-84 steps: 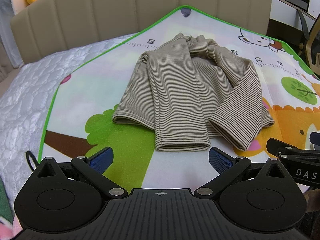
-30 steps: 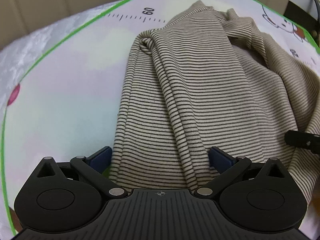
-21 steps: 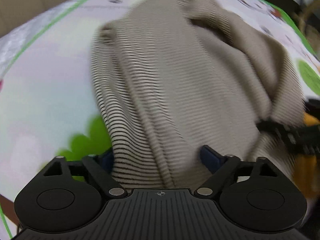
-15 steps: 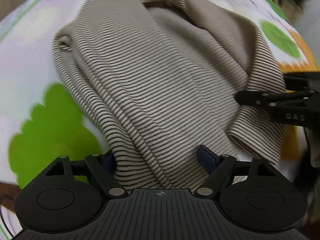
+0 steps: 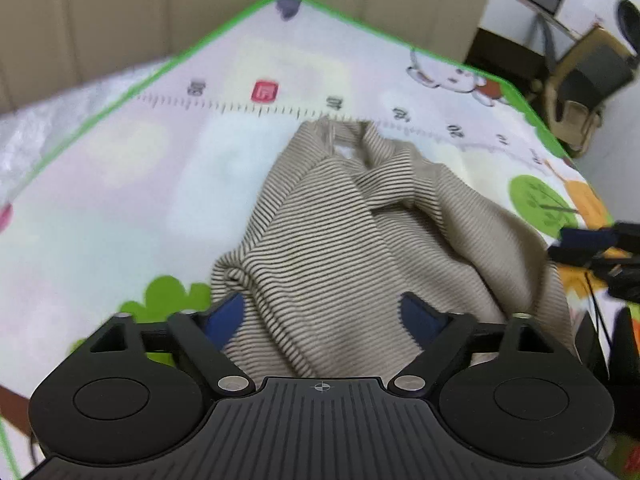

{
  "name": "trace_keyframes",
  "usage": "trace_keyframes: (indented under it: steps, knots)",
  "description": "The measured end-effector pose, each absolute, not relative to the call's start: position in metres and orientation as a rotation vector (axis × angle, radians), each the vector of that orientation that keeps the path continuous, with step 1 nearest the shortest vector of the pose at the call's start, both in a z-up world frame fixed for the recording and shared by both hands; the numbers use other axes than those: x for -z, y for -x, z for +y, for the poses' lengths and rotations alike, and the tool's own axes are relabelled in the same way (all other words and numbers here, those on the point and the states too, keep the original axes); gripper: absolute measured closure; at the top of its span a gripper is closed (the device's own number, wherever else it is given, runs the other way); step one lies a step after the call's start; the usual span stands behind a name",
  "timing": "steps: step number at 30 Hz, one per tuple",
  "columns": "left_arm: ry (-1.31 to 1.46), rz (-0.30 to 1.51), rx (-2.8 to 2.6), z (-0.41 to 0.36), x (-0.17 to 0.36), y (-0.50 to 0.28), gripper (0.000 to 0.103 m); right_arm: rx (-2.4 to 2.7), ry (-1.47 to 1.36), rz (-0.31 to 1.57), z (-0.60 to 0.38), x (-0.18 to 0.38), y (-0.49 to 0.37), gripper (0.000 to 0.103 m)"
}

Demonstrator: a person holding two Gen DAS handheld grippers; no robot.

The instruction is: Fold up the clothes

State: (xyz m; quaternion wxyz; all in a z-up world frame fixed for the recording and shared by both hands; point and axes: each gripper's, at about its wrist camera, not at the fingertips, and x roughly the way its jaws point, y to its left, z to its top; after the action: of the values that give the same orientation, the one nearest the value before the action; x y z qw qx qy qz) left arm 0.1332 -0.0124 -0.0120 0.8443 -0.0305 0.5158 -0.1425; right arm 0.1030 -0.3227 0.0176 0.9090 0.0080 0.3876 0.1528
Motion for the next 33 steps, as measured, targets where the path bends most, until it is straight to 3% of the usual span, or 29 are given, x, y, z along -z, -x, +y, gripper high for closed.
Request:
trace_keyframes:
  steps: [3,6,8,12,16,18,20,22,25,26,27,28,29,30,31,33]
  knots:
    - [0.123,1.182,0.269,-0.024,0.048,-0.149,0.013,-0.304,-0.033,0.818,-0.31,0.01,-0.118,0.049]
    - [0.135,1.162,0.265,-0.025,0.058,-0.149,0.038,-0.307,0.008,0.853,-0.29,0.045,-0.125,0.049]
    - [0.194,1.122,0.253,-0.013,0.051,-0.156,0.065,-0.3,0.081,0.865,-0.277,0.069,-0.121,0.047]
    - [0.425,0.982,0.132,0.051,0.029,-0.177,0.076,-0.309,0.143,0.837,-0.274,0.075,-0.114,0.046]
    - [0.348,0.785,-0.155,0.093,-0.003,-0.175,0.069,-0.313,0.139,0.848,-0.277,0.076,-0.116,0.046]
    - [0.413,0.729,-0.176,0.103,-0.022,-0.17,0.052,-0.317,0.179,0.842,-0.272,0.08,-0.116,0.045]
    - [0.429,0.688,-0.12,0.084,-0.038,-0.174,0.017,-0.317,0.218,0.841,-0.266,0.078,-0.118,0.043]
    - [0.382,0.649,-0.051,0.056,-0.05,-0.182,0.006,-0.31,0.235,0.84,-0.262,0.071,-0.122,0.052]
    - [0.169,0.615,-0.002,0.001,-0.042,-0.197,0.006,-0.284,0.257,0.833,-0.263,0.054,-0.133,0.052]
    - [0.091,0.607,-0.001,-0.016,-0.036,-0.201,0.006,-0.277,0.266,0.834,-0.263,0.049,-0.137,0.048]
    - [0.063,0.61,0.0,-0.025,-0.026,-0.201,0.006,-0.281,0.298,0.864,-0.264,0.053,-0.141,0.036]
    - [0.077,0.628,0.037,-0.027,-0.015,-0.2,0.006,-0.285,0.329,0.893,-0.264,0.056,-0.145,0.036]
    - [0.095,0.647,0.079,-0.027,-0.003,-0.198,0.006,-0.289,0.361,0.923,-0.264,0.06,-0.15,0.041]
    - [0.088,0.671,0.109,-0.025,0.008,-0.197,0.006,-0.295,0.392,0.949,-0.265,0.063,-0.154,0.07]
    - [0.077,0.696,0.138,-0.023,0.02,-0.196,0.006,-0.312,0.416,0.944,-0.264,0.058,-0.157,0.081]
    - [-0.015,0.739,0.107,-0.021,0.04,-0.199,0.006,-0.294,0.492,0.878,-0.262,0.042,-0.166,0.089]
